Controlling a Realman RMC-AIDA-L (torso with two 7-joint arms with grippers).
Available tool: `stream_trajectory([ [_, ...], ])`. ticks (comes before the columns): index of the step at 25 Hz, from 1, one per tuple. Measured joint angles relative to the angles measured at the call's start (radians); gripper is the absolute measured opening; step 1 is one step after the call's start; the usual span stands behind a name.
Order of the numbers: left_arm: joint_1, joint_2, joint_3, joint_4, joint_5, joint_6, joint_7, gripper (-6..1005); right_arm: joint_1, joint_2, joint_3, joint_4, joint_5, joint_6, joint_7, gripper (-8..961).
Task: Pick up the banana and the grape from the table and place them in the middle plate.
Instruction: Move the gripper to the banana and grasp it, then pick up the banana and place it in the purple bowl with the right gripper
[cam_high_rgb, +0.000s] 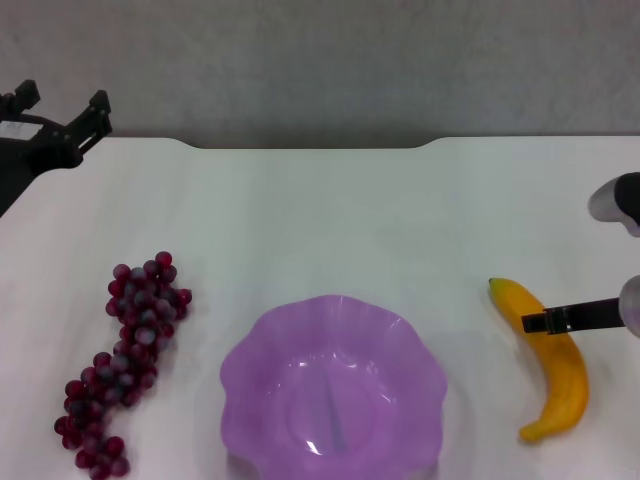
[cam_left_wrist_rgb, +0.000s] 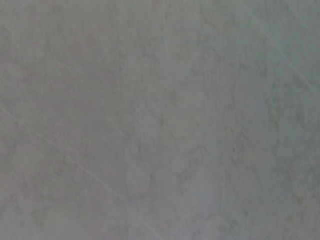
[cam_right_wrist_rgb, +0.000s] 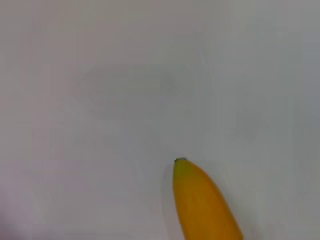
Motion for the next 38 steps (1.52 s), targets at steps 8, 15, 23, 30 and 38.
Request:
stream_trajectory([
  [8,0.0,-0.006,-0.006,-0.002,0.0,-0.001,0.019,827,0.054,0.0,0.0,0.1,0.0,-0.024,-0.002,541],
  [15,0.001,-0.007,-0.006,-0.009,0.0,-0.001,0.021,826,0.062,-0.001,0.005,0.116,0.001,-0.03,-0.002,509],
  [23,0.009,-0.008,-0.006,-0.016,0.0,-0.001,0.024,824,0.06,-0.001,0.004,0.126,-0.001,-0.058,-0.002,490],
  [30,0.017,-0.008,-0.006,-0.016,0.0,-0.001,0.025,822,0.048,-0.001,0.008,0.112,-0.003,-0.065,-0.009,490],
  [38,0.022,-0.008,-0.007,-0.016,0.0,-0.001,0.026,820,-0.053,-0.001,0.057,-0.162,-0.056,0.03,-0.014,491],
])
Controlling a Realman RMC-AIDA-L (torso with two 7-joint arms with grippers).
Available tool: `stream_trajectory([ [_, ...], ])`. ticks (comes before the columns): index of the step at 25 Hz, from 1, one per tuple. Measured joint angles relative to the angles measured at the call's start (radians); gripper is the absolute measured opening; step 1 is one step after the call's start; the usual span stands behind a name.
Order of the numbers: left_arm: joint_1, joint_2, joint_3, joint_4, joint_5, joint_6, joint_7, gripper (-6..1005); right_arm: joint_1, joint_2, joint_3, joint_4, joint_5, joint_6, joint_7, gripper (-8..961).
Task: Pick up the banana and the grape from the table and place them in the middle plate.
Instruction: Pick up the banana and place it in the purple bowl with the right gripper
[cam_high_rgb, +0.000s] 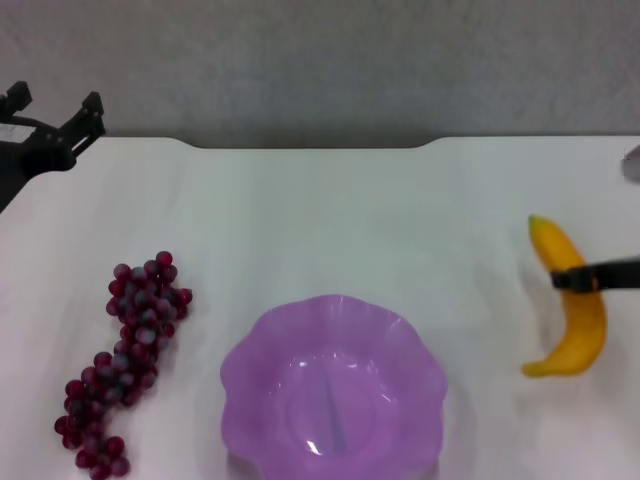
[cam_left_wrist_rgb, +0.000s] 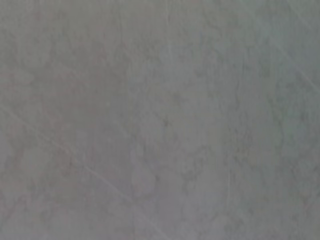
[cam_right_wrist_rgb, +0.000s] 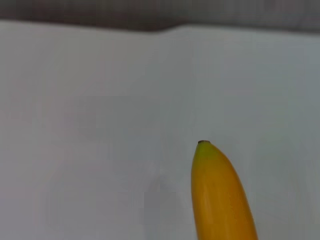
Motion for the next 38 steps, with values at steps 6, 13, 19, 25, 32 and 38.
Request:
stream_trajectory([
  [6,0.0,0.0,-0.001,0.0,0.0,0.0,0.0,819,-0.069,0.004,0.026,-0.276,-0.058,0.128,0.005,492],
  [13,0.002,0.0,0.0,0.0,0.0,0.0,0.01,817,-0.065,0.005,-0.09,-0.413,-0.059,0.209,-0.004,493],
  [19,0.002,0.0,0.0,0.0,0.0,0.0,0.011,815,-0.018,0.003,-0.239,-0.454,-0.061,0.249,-0.027,493],
  [25,0.001,0.0,0.0,0.0,0.0,0.0,0.011,814,0.021,0.005,-0.346,-0.472,-0.053,0.275,-0.027,494],
  [32,0.001,0.0,0.0,-0.001,0.0,0.0,0.011,812,0.057,0.007,-0.455,-0.474,-0.049,0.283,-0.021,495],
  [38,-0.001,-0.001,0.0,-0.009,0.0,0.0,0.012,811,0.099,0.008,-0.495,-0.388,0.004,0.259,-0.023,495],
])
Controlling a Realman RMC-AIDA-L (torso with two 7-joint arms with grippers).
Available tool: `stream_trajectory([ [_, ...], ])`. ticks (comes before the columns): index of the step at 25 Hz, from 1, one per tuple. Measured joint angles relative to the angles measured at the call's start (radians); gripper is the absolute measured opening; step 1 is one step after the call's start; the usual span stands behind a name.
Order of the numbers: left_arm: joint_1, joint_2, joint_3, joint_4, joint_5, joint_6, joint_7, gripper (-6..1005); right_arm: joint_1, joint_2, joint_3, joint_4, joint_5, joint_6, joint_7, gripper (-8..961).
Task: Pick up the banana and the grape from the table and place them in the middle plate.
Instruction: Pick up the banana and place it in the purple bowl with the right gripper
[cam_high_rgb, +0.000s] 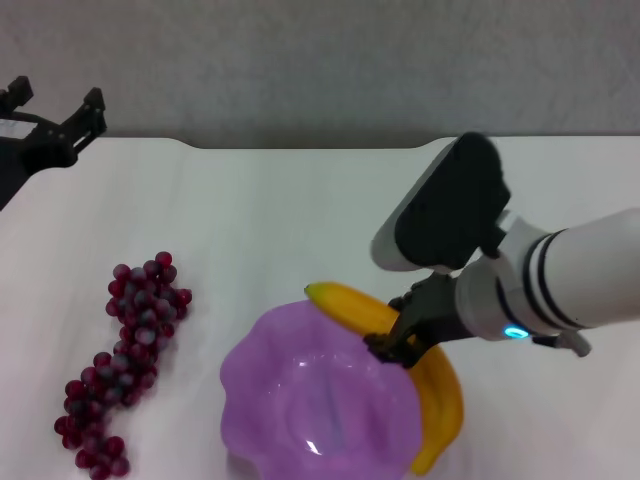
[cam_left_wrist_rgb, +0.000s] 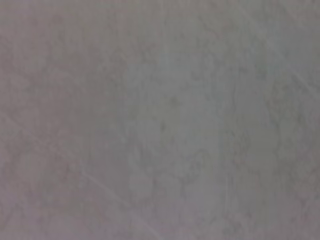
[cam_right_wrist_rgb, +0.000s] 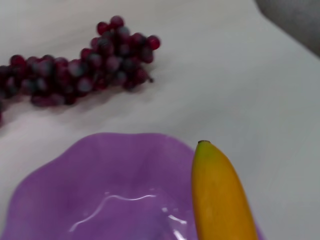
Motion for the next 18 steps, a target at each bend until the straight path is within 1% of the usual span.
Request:
stream_trajectory([
  [4,-0.001,-0.001,0.0,-0.002,0.0,0.0,0.0,810,0.038,0.0,-0.023,0.084,0.036,-0.037,-0.003,496],
  [9,-0.001,-0.001,0.0,-0.002,0.0,0.0,0.0,809,0.066,0.0,-0.03,0.15,0.042,-0.07,-0.003,496],
  [18,-0.002,-0.001,0.0,-0.001,0.0,0.0,0.0,807,0.085,0.0,-0.038,0.195,0.053,-0.094,-0.004,497],
])
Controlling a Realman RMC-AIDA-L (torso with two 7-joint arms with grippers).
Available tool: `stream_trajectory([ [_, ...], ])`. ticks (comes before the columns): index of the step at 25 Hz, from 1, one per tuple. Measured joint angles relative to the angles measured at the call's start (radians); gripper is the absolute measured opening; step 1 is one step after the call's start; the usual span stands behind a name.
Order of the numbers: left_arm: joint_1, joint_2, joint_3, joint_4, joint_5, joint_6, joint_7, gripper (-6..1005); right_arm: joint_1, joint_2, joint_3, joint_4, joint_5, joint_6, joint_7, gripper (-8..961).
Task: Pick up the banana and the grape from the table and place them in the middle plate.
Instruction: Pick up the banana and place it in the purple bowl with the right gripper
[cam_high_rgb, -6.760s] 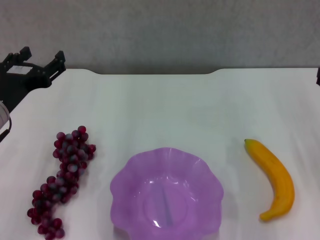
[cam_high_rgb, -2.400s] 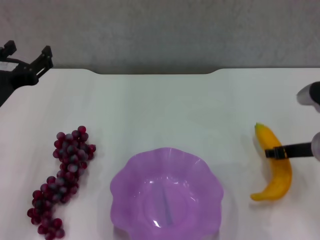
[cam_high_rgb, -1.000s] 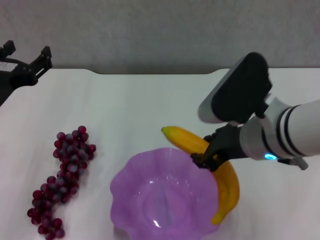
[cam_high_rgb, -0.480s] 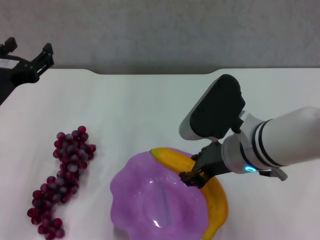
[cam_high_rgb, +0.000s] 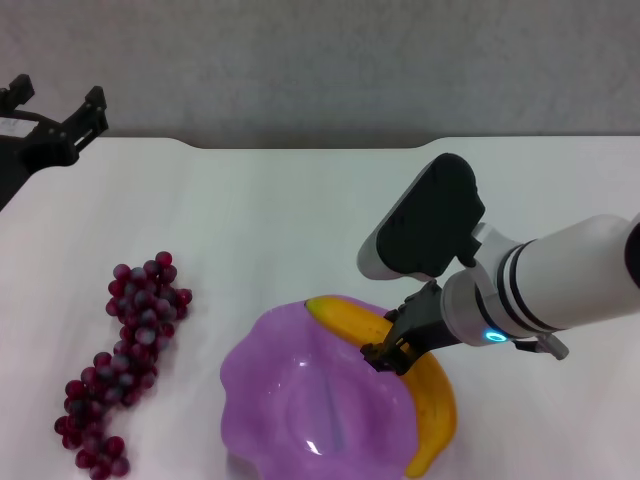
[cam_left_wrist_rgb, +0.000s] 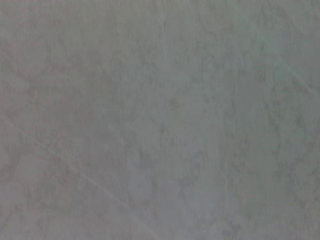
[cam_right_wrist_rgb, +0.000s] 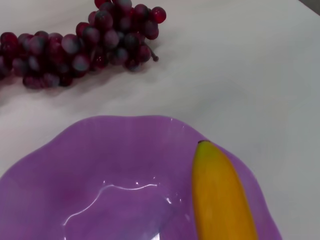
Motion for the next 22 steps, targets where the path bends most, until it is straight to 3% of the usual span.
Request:
stream_trajectory([
  [22,0.0,0.0,0.003,-0.001,0.0,0.0,0.0,801,0.015,0.0,-0.039,0.0,0.0,-0.007,0.007,500],
])
